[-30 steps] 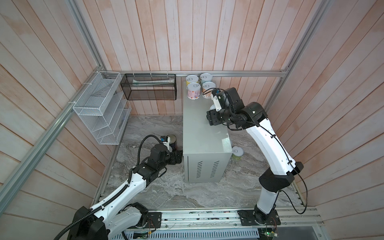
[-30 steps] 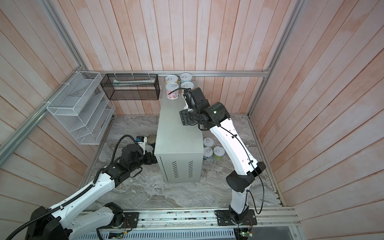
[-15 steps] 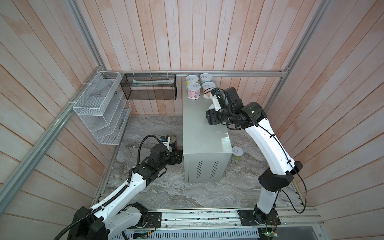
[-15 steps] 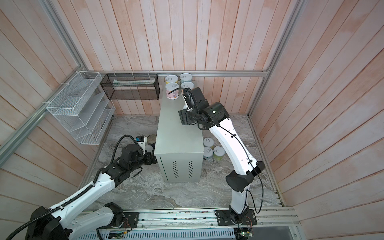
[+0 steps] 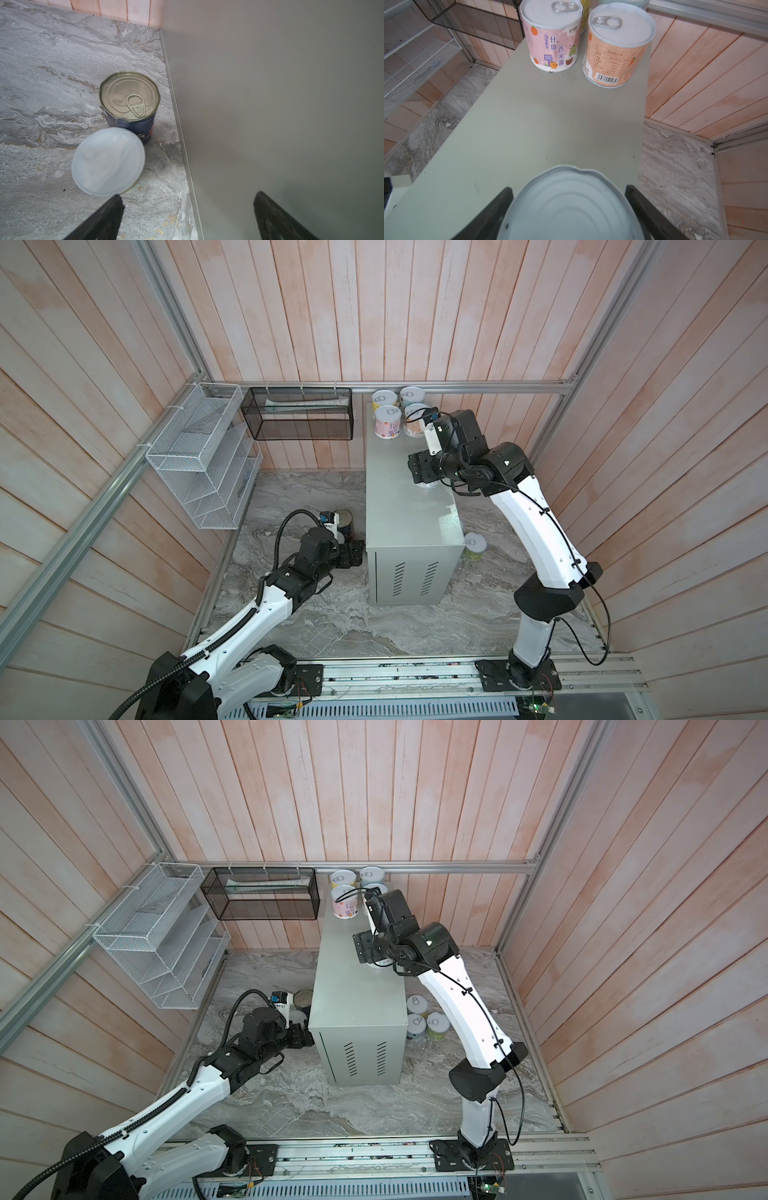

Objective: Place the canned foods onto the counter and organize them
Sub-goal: 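Carry the teal can toward the pink-labelled can and lower it in front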

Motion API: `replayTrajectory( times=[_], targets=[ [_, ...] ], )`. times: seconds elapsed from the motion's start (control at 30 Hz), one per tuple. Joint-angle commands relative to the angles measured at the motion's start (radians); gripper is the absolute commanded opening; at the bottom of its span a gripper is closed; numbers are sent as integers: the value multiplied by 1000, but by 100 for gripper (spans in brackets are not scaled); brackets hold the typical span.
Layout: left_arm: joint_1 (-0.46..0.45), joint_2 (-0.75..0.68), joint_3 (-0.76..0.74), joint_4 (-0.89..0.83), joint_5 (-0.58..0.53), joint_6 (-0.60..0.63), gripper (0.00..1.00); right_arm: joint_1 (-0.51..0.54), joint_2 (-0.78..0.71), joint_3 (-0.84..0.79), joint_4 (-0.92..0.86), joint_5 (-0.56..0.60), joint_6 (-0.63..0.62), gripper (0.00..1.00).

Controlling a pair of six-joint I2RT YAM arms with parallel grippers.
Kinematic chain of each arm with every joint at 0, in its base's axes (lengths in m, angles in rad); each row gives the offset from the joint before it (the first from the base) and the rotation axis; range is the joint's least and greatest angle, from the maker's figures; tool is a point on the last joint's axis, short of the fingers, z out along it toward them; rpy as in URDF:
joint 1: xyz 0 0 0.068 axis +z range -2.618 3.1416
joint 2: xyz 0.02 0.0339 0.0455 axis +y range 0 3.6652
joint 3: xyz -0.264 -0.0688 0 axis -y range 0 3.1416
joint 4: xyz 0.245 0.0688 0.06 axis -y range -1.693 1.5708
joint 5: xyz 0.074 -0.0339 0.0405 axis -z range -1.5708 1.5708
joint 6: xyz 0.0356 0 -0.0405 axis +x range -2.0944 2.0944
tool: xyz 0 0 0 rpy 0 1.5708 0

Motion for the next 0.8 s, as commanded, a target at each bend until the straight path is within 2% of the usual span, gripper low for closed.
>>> replayTrajectory(
  times=[0.0,0.27,0.37,0.57,0.77],
  targets=[
    [5,7,5,22,-10,17,100,2,-14,42,23,-10,-6,84],
    [6,3,-7,29,-6,10,100,4,-125,-15,87,-48,27,84],
    [7,0,-6,28,-5,12,100,5,-194,-103,126,-56,46,80],
    [8,1,-4,31,-1,11,100,9,-338,-340,220,-99,91,61],
    [7,9,-3,34,6,14,100,8,-423,-536,299,-125,128,60]
  ],
)
